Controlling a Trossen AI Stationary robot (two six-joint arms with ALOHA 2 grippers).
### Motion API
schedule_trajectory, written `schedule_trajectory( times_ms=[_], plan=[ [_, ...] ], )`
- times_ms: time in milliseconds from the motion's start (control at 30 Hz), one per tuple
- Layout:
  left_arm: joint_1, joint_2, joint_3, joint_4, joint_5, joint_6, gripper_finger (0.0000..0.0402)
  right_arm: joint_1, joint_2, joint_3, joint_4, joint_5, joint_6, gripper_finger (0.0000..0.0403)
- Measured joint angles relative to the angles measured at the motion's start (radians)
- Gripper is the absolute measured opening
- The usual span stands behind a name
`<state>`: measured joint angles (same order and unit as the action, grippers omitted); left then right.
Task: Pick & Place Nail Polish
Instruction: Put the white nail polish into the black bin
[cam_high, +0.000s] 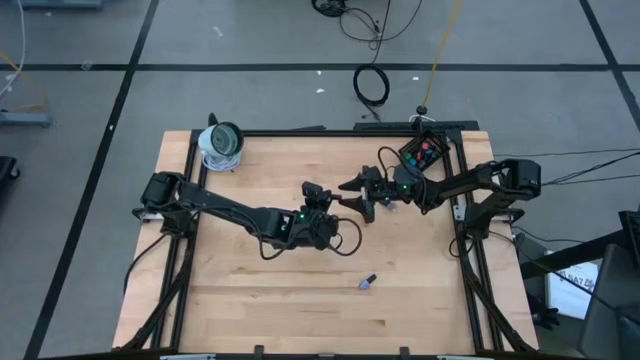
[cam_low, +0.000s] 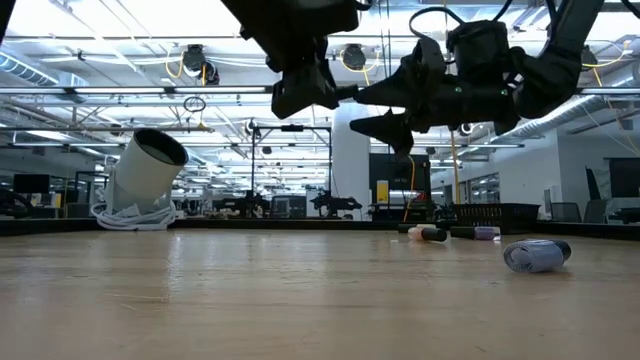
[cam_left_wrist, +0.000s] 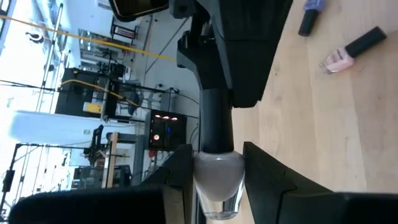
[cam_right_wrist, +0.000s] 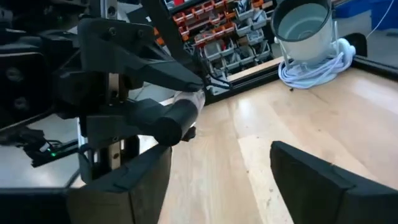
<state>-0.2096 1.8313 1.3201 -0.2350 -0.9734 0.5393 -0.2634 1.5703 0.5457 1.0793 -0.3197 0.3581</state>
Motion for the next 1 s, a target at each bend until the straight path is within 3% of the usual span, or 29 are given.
schedule_trajectory(
  times_ms=[267,400,633,1000],
  plan=[
    [0.020,0.001,0.000,-0.037,0.005,-0.010,0.0094,0.009,-0.001,0.002,0.008,-0.102,0.045,0.0268],
    [0.026,0.001,0.000,-0.033,0.015,-0.025,0.0094,0.023,-0.001,0.015,0.015,-0.074,0.040,0.0263],
    [0.026,0.001,0.000,0.058,0.120,-0.014,0.0094,0.071,-0.001,0.066,-0.048,0.031,-0.020,0.0261],
    [0.006,0.001,0.000,0.113,0.129,0.068,0.0094,0.081,-0.001,0.082,-0.084,0.035,-0.018,0.0237]
  ],
)
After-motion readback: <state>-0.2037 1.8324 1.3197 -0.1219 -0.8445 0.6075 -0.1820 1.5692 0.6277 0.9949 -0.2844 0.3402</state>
